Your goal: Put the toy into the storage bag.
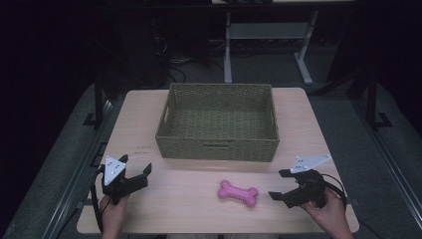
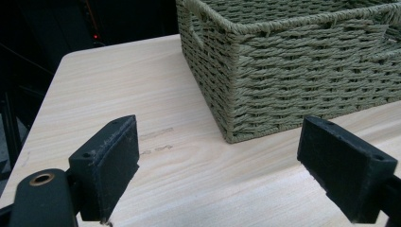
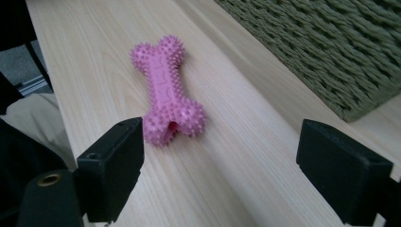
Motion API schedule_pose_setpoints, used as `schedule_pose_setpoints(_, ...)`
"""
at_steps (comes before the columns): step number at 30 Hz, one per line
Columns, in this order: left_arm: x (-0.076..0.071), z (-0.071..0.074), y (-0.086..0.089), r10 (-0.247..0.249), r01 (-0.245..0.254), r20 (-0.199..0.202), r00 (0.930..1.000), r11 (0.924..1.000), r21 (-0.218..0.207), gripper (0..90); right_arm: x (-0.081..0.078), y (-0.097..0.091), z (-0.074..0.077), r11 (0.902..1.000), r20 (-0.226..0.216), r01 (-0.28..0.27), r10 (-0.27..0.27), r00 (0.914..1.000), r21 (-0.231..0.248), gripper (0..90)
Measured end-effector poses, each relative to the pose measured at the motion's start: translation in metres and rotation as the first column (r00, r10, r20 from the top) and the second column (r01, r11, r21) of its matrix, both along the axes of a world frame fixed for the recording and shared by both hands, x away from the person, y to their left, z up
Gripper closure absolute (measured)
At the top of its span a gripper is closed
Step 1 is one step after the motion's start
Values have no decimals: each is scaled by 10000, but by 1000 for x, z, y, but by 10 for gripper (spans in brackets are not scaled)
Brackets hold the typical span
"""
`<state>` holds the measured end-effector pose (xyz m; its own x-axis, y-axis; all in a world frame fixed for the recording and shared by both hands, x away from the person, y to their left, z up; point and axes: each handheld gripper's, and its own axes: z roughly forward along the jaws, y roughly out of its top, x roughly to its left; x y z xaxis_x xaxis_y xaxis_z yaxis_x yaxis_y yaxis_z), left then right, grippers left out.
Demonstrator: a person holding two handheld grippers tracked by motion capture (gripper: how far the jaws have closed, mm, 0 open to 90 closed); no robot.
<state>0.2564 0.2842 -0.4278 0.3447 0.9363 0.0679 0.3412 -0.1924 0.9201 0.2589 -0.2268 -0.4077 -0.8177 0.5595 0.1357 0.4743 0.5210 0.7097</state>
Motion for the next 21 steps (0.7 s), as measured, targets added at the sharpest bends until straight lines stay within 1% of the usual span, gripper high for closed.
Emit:
schedule_pose_setpoints(1,1,0,0,-29,29,-37,10000,10000,-3,130,1,5,3,9997,27,-201,201,9998,-170,152)
schedule_pose_setpoints(4,1,0,0,-27,27,-32,10000,10000,18,130,3,10,6,9992,-10,-329,328,9995,-212,150)
schedule_pose_setpoints(8,1,0,1,-18,18,-38,10000,10000,-51,130,8,24,10,9958,-252,-810,800,9965,-417,150)
schedule_pose_setpoints(9,1,0,2,-39,39,-61,10000,10000,-58,130,8,27,10,9955,-305,-835,822,9962,-448,150)
schedule_pose_setpoints(12,1,0,2,-38,37,-55,10000,10000,-70,130,10,32,11,9941,-353,-933,914,9952,-552,150)
schedule_pose_setpoints(15,1,0,2,-15,15,-25,10000,10000,-99,130,14,43,12,9888,-501,-1284,1249,9909,-756,150)
schedule_pose_setpoints(17,1,0,3,-27,26,-40,10000,9999,-152,130,15,45,12,9883,-503,-1329,1294,9903,-743,150)
schedule_pose_setpoints(18,1,0,3,-23,22,-59,10000,9998,-215,130,17,50,11,9865,-592,-1457,1414,9882,-752,150)
schedule_pose_setpoints(19,1,0,4,-13,12,-49,10000,9998,-194,130,18,52,11,9852,-625,-1489,1439,9876,-850,150)
schedule_pose_setpoints(20,1,0,4,-13,12,-49,10000,9998,-194,130,18,52,11,9852,-625,-1489,1439,9876,-850,150)
schedule_pose_setpoints(21,1,0,5,-6,5,-42,10000,9997,-242,130,19,57,9,9828,-671,-1607,1550,9856,-908,150)
